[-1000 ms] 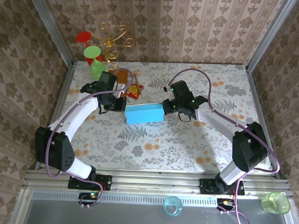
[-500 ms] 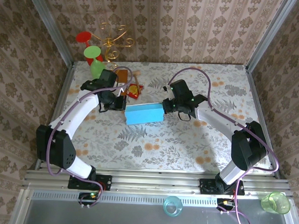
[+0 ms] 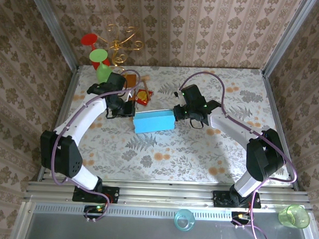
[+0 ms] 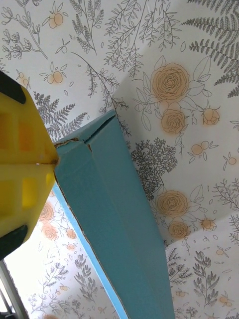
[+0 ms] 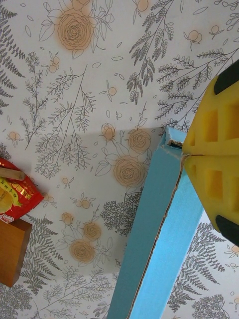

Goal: Fold the paper box

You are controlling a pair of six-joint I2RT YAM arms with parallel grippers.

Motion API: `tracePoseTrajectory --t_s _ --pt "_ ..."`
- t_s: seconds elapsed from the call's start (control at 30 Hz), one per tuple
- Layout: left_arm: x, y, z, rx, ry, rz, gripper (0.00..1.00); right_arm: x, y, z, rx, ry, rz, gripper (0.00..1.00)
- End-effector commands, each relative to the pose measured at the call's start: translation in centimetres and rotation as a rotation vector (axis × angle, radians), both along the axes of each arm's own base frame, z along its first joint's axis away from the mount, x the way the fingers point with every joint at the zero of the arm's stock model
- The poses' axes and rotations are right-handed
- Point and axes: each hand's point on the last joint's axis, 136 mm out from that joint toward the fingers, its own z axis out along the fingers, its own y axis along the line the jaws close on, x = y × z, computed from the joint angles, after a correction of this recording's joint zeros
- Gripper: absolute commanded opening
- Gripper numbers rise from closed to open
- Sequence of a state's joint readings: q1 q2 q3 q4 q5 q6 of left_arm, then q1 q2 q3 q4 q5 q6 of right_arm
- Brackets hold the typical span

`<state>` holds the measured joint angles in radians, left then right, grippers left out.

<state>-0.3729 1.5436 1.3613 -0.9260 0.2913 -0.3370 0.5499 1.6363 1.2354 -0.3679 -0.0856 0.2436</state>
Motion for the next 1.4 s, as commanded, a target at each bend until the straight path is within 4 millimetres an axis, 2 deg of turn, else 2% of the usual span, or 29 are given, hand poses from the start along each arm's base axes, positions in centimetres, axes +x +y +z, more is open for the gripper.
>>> tracePoseTrajectory --t_s 0.0,0.5,0.87,1.1,1.37 --pt "-0.7 -1.1 0.1 -0.037 0.033 -0.012 0.0 -1.2 -0.2 -1.9 -0.029 0.093 0.004 0.0" --pt "-1.2 -0.8 -1.2 -0.042 -0.004 -0.014 0.0 -1.4 -0.3 -2.1 -0.02 0.068 0.011 0.0" --pt "-0.6 -0.9 0.2 -0.108 0.002 0.021 0.0 -1.2 -0.2 -1.8 -0.023 0.064 0.017 0.0" --pt "-0.9 -1.2 0.0 -0.149 0.058 0.029 0.0 -1.0 0.0 -1.5 -0.012 0.075 0.023 0.0" --pt "-0.6 -1.0 0.8 -0.175 0.069 0.041 0.0 -0.8 -0.1 -1.1 0.0 0.084 0.025 0.0"
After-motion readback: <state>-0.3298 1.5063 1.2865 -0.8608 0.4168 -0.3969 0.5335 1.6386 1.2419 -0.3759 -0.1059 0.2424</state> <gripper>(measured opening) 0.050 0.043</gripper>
